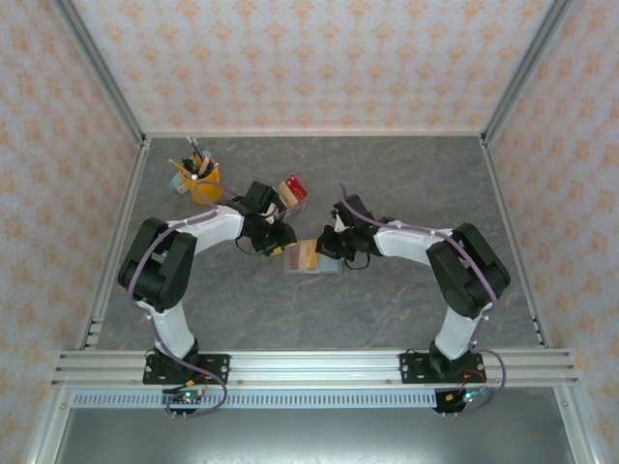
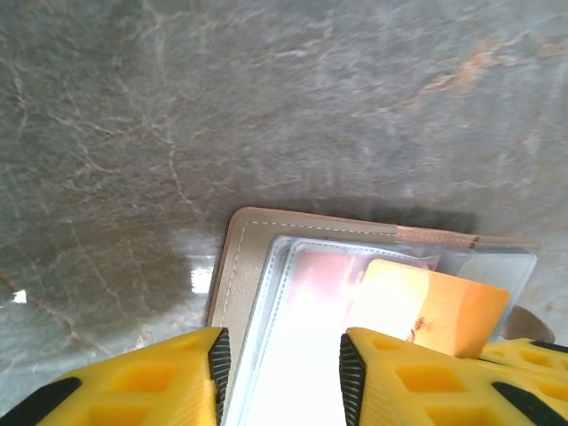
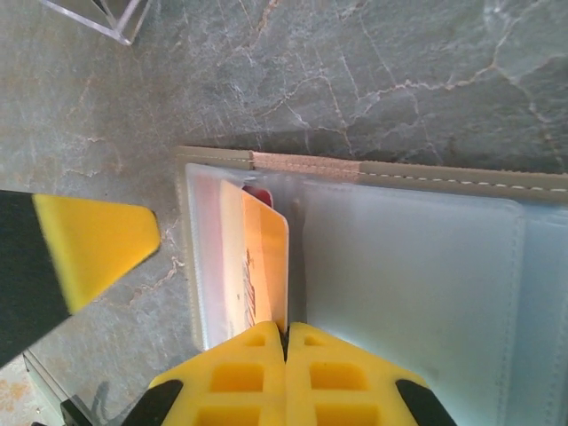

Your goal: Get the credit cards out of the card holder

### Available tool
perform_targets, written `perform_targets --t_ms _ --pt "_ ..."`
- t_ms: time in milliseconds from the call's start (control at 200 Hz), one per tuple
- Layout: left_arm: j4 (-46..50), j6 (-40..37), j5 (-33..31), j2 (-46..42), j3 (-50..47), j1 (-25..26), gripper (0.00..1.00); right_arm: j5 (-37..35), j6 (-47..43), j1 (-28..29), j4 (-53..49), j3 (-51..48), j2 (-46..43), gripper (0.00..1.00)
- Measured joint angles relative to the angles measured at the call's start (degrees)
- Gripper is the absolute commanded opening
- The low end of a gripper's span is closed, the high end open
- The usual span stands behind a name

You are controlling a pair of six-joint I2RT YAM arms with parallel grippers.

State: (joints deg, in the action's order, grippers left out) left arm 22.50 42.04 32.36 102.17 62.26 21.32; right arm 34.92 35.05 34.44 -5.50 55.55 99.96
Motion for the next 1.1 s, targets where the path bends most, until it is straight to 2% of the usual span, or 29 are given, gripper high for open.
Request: perform_targets --t_ms 400,756,951,1101 --pt "-4.68 2.75 4.0 -11.69 -4.46 -3.85 0.72 1.81 -0.9 -5.66 -0.02 -3.19 -10.12 0.0" --pt "-11.5 5.75 9.66 -12.57 -7.08 -3.8 0.8 4.79 -0.66 -6.25 1.7 -3.61 -10.8 0.0" --pt "-20.87 10.54 16.44 -12.57 -9.84 -3.52 0.82 11.91 4.98 -8.5 11.52 -6.36 -12.46 0.0" --pt "-28.83 13.99 20.68 -12.57 -9.99 -2.23 0.8 16.74 10.21 -10.27 19.28 -6.97 -12.5 0.0"
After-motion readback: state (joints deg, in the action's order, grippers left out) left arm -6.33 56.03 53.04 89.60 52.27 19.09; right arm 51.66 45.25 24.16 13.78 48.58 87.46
